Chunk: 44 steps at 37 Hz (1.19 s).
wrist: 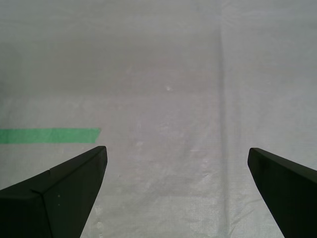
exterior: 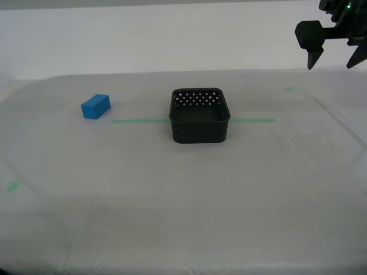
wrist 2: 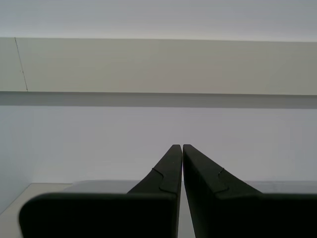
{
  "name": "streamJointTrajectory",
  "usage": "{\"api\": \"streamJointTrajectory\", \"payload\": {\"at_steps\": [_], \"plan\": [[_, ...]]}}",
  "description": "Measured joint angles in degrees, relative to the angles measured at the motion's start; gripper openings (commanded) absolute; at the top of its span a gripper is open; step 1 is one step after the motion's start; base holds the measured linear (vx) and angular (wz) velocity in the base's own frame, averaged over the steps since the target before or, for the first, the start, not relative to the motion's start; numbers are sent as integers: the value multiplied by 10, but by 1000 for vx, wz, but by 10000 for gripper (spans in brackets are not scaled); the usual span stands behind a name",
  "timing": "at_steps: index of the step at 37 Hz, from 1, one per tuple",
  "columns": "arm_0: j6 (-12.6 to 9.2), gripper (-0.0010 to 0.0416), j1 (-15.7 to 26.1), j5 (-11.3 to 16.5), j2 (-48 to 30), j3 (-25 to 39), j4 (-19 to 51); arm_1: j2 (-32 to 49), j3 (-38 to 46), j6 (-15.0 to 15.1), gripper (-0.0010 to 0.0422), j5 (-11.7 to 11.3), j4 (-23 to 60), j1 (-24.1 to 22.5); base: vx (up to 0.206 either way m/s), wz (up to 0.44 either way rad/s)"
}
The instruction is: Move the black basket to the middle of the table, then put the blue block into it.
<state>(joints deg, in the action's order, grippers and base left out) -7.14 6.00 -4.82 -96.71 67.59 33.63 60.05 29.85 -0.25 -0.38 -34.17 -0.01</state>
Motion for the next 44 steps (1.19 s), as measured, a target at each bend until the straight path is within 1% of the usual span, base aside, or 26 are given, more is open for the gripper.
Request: {"api": "streamJointTrajectory", "payload": {"at_steps": [27,40,44], "plan": [[0,398,0,0,0,0,-2,0,0,0,0,-4,1,0,0,0],[0,399,0,0,0,0,-2,0,0,2,0,-4,52,-1,0,0],[0,399,0,0,0,0,-2,0,12,4,0,-4,84,-1,0,0]]}}
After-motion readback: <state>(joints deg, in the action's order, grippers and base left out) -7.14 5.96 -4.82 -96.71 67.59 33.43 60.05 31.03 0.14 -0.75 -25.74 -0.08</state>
